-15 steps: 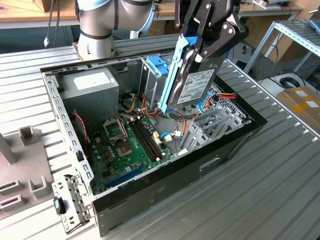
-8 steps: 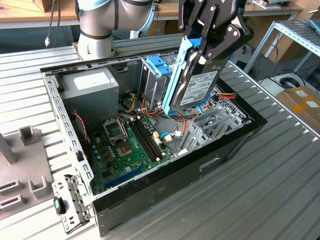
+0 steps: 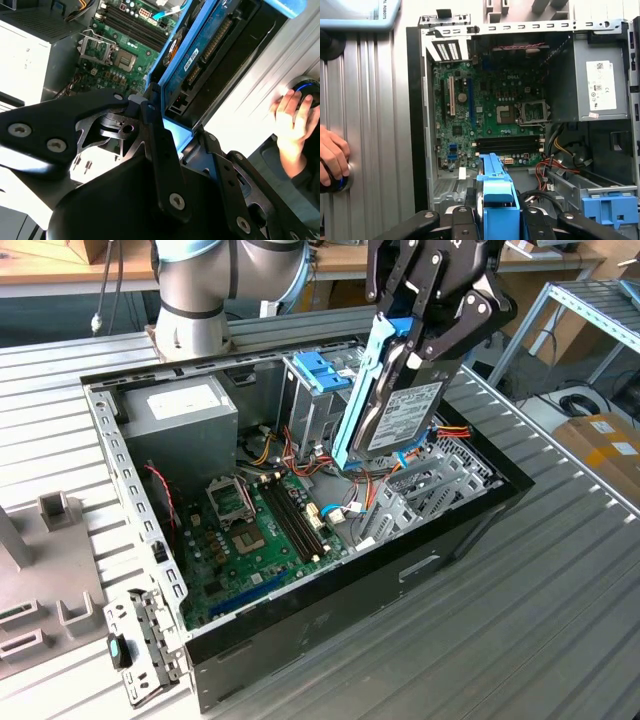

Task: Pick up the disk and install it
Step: 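Pick up the disk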

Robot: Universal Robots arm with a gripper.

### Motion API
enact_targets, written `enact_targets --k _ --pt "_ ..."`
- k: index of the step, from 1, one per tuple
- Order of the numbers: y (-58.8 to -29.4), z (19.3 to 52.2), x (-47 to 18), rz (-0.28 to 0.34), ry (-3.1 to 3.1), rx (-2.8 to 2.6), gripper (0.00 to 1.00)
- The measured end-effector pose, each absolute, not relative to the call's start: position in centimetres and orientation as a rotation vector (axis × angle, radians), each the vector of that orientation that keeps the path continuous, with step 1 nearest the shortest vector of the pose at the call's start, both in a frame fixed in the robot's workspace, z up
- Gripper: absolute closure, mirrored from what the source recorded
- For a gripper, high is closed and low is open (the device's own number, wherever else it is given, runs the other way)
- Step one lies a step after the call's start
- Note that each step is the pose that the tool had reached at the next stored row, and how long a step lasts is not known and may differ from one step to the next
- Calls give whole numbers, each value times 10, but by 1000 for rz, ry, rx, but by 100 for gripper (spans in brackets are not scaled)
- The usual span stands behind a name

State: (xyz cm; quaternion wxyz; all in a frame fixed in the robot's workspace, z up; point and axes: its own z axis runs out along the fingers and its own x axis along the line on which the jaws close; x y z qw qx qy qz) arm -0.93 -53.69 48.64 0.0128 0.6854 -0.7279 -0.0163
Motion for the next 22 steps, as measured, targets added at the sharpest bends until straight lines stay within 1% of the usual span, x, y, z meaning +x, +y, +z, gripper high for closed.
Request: enact_targets --k 6,17,22 --pt "-538 486 -3 -51 -2268 2136 63" --pt "-553 485 15 -51 -2268 2136 63" --pt "-565 485 23 -101 -2288 2156 63"
